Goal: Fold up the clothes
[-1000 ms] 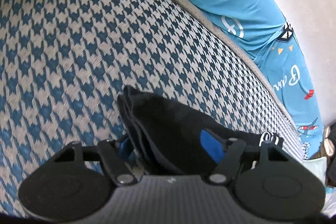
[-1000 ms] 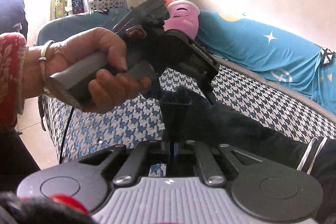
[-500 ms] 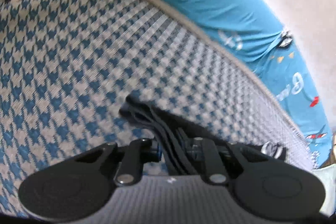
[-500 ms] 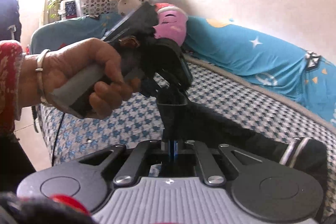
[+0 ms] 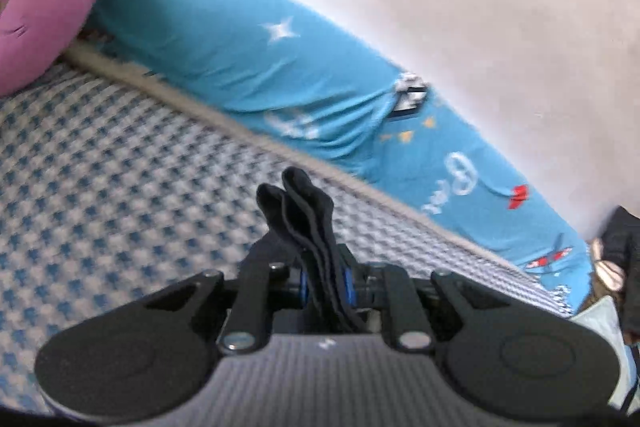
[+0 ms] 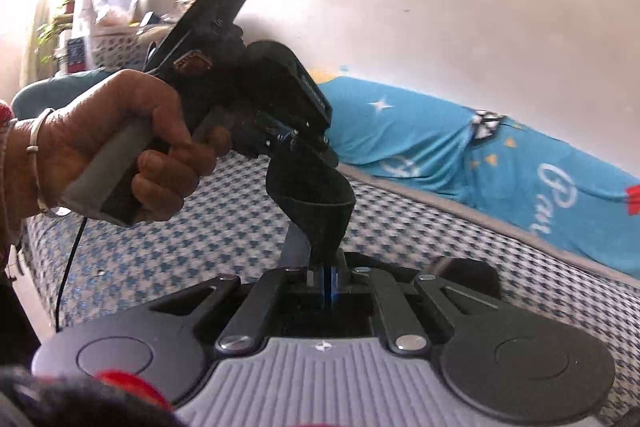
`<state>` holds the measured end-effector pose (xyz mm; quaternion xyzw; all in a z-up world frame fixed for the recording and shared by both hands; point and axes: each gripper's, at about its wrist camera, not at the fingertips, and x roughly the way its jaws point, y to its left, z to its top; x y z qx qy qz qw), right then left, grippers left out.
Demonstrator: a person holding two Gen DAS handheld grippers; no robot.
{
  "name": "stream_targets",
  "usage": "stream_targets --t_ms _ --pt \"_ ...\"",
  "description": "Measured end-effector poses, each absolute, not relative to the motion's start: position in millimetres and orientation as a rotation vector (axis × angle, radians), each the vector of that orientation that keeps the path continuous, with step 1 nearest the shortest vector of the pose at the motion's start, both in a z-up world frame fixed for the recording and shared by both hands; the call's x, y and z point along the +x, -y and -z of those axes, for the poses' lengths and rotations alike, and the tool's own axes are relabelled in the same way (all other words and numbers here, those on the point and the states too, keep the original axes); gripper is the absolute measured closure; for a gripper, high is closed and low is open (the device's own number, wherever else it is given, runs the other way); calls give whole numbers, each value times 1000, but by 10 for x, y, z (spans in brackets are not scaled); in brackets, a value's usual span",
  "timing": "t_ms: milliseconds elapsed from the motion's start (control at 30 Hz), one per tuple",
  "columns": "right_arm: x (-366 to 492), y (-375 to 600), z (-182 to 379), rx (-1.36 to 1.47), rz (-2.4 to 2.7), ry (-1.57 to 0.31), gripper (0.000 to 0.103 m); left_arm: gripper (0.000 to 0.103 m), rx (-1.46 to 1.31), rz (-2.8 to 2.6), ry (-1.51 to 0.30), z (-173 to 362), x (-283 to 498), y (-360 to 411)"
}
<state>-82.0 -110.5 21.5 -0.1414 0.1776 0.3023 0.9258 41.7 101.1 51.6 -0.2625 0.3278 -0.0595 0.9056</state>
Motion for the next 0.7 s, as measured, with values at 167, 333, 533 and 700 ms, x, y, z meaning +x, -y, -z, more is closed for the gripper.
stream_targets --t_ms 167,333,533,700 --pt "-821 1446 -228 -272 -550 -368 98 88 -523 233 -652 -570 564 -525" --pt "-721 1766 -86 -256 -451 -451 98 88 -497 327 -699 -404 657 -151" --pt "-474 2046 98 -177 -336 -656 90 68 -500 371 -750 -196 702 113" --pt "-467 2257 -6 -136 -282 -638 78 55 -506 327 -737 -189 652 -9"
